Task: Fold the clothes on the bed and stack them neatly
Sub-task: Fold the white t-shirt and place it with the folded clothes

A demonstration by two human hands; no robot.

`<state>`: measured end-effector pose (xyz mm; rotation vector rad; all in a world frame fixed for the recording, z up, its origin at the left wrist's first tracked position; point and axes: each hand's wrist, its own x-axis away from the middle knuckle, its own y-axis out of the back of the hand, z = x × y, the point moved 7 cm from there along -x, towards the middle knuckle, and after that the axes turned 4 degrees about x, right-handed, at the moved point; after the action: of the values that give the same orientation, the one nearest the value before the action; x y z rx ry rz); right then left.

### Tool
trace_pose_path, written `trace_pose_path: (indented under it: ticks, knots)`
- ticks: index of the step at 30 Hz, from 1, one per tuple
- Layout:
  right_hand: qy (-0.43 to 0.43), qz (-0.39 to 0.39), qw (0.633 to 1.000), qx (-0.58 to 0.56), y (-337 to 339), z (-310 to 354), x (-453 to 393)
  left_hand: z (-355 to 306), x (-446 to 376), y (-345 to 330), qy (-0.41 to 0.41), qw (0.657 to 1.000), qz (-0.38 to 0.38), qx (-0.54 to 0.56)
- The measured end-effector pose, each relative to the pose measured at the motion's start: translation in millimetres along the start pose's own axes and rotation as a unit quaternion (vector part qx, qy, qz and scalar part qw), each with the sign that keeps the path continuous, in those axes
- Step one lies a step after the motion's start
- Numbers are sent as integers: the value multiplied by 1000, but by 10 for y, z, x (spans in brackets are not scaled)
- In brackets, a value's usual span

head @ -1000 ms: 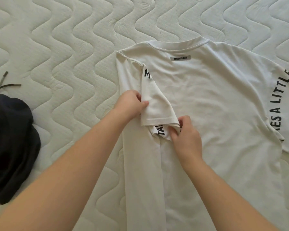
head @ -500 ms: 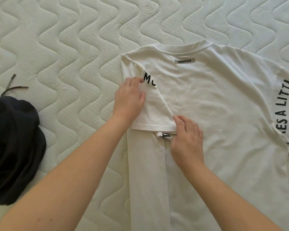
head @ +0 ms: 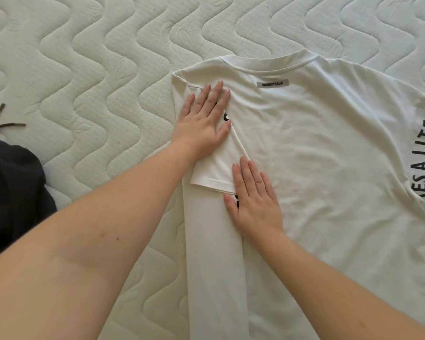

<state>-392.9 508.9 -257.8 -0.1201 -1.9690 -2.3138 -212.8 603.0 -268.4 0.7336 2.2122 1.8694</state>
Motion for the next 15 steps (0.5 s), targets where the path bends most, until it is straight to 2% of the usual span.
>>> trace_pose_path:
  ticks: [4,8,10,12,15]
  knots:
    - [10,31,999,6,-65,-1,-34,4,-19,-14,-3,1000,18,-6]
    - [12,73,997,16,-143,-11,-33,19,-126,13,-10,995,100,9]
    - [16,84,996,20,-146,-4,-40,-6,-89,134,-14,994,112,-8]
    - [14,95,995,23,-142,-6,-50,-68,126,298,-2,998,60,10]
    - [10,110,994,7,-98,-10,-53,-154,807,478,64,982,-52,172]
